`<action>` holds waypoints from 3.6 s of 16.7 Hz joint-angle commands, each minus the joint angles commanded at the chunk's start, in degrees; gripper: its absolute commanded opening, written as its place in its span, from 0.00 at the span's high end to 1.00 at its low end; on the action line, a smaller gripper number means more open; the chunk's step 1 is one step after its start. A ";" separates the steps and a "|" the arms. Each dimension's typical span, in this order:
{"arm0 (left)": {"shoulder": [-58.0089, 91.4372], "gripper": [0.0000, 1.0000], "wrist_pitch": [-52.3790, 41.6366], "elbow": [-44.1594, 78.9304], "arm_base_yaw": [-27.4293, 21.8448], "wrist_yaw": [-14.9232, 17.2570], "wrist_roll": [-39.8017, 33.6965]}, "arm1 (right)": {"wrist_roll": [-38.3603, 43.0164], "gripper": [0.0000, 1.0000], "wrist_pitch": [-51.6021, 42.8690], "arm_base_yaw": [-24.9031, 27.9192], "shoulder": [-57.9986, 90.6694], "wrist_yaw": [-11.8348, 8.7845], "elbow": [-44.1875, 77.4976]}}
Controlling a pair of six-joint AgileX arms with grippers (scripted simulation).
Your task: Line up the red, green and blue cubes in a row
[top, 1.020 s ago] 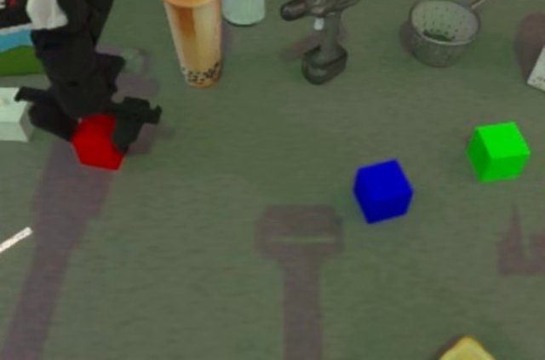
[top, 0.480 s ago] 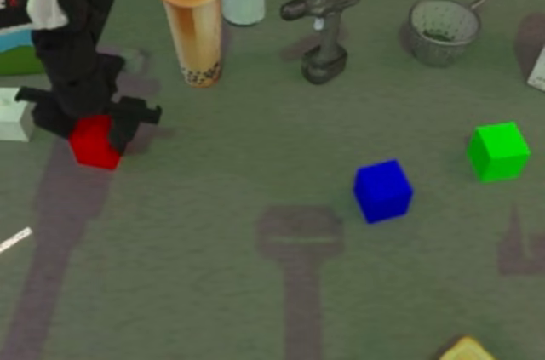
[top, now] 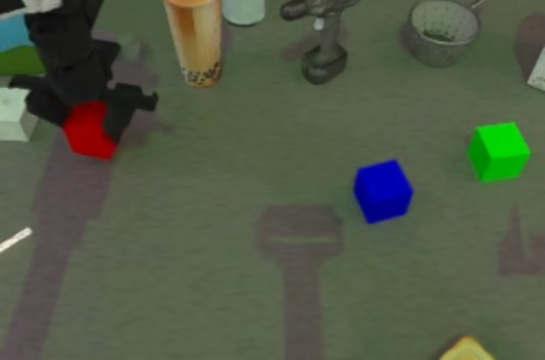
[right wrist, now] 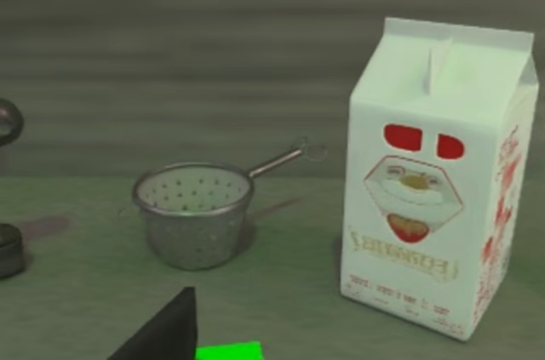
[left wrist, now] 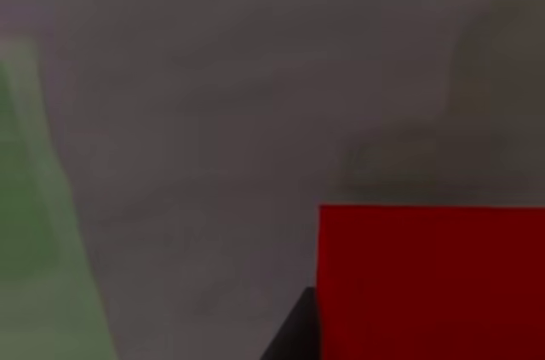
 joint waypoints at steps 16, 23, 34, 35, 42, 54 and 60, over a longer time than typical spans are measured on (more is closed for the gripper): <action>-9.42 1.00 -7.22 -2.75 -9.14 -0.45 -12.91 | 0.00 0.00 0.00 0.00 0.00 0.00 0.00; -23.26 1.00 -3.80 -21.14 -27.52 -1.00 -41.24 | 0.00 0.00 0.00 0.00 0.00 0.00 0.00; -27.20 1.00 0.00 -28.08 -32.77 -1.33 -47.48 | 0.00 0.00 0.00 0.00 0.00 0.00 0.00; -26.57 1.00 1.91 -29.24 -32.73 -1.33 -47.51 | 0.00 0.00 0.00 0.00 0.00 0.00 0.00; -22.48 1.00 13.18 -36.19 -32.83 -1.31 -47.50 | 0.00 0.00 0.00 0.00 0.00 0.00 0.00; -22.48 0.32 13.18 -36.19 -32.83 -1.31 -47.50 | 0.00 0.00 0.00 0.00 0.00 0.00 0.00; -22.48 0.00 13.18 -36.19 -32.83 -1.31 -47.50 | 0.00 0.00 0.00 0.00 0.00 0.00 0.00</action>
